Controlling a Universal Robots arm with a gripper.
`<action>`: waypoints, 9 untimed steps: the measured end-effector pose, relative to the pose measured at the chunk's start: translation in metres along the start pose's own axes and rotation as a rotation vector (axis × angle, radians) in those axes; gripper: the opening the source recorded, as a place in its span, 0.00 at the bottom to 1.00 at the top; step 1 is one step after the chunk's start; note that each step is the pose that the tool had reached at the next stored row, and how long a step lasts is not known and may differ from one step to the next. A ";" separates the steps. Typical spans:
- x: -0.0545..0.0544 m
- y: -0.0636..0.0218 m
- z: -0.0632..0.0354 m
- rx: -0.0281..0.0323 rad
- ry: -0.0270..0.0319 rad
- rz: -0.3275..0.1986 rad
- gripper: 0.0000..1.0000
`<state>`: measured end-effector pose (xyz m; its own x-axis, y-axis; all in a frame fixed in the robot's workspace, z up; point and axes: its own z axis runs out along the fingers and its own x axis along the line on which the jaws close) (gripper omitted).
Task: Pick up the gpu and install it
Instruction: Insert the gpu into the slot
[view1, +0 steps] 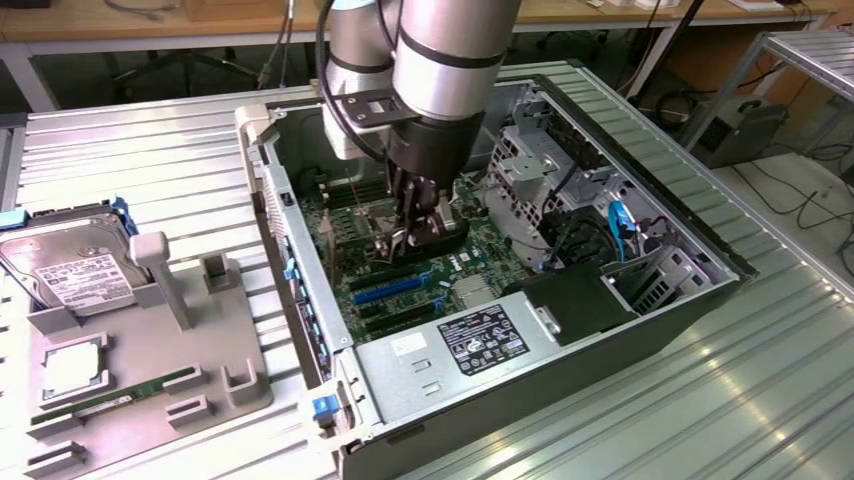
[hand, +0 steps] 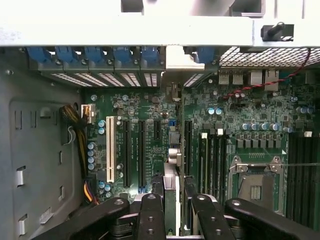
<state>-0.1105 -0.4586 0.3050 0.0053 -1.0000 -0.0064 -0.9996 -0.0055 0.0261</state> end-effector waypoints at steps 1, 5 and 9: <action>0.000 0.0003 0.0017 0.0000 0.0007 0.000 0.26; 0.000 0.0017 0.0091 0.0000 0.0040 0.004 0.26; 0.000 0.0021 0.0150 0.0001 0.0063 0.009 0.26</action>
<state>-0.1130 -0.4580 0.2901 -0.0040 -1.0000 0.0001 -0.9997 0.0040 0.0260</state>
